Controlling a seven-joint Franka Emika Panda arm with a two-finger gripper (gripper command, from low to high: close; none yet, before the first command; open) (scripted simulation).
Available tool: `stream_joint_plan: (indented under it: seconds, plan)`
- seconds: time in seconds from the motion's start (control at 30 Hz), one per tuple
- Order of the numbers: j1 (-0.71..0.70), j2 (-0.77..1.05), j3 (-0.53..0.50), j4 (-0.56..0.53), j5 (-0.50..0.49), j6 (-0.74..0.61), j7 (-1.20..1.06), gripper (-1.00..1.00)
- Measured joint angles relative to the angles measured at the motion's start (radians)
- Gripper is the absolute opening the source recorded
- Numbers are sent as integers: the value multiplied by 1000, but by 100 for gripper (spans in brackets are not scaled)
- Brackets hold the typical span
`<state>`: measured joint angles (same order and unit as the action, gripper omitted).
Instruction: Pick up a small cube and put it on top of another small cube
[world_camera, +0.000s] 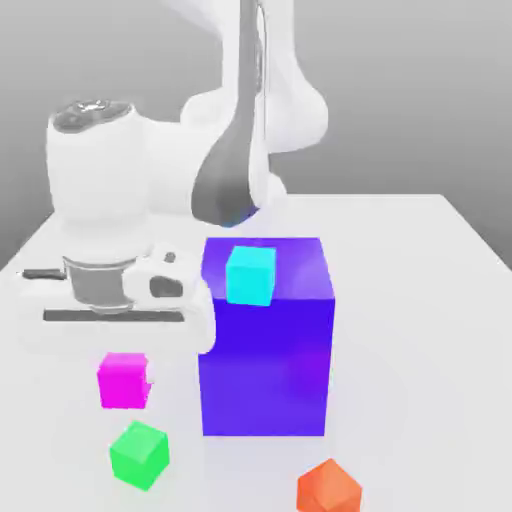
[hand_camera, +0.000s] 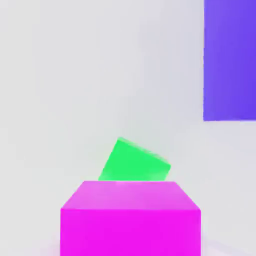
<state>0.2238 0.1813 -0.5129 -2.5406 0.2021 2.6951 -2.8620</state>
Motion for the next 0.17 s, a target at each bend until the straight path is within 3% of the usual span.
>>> stream_joint_plan:
  seconds: [0.03, 0.07, 0.17]
  plan:
    - [-78, 39, 82, 2, 20, 38, -18, -100]
    - [-138, 69, 146, 4, 30, 68, -27, 100]
    - [-138, 69, 146, 4, 30, 68, -27, 100]
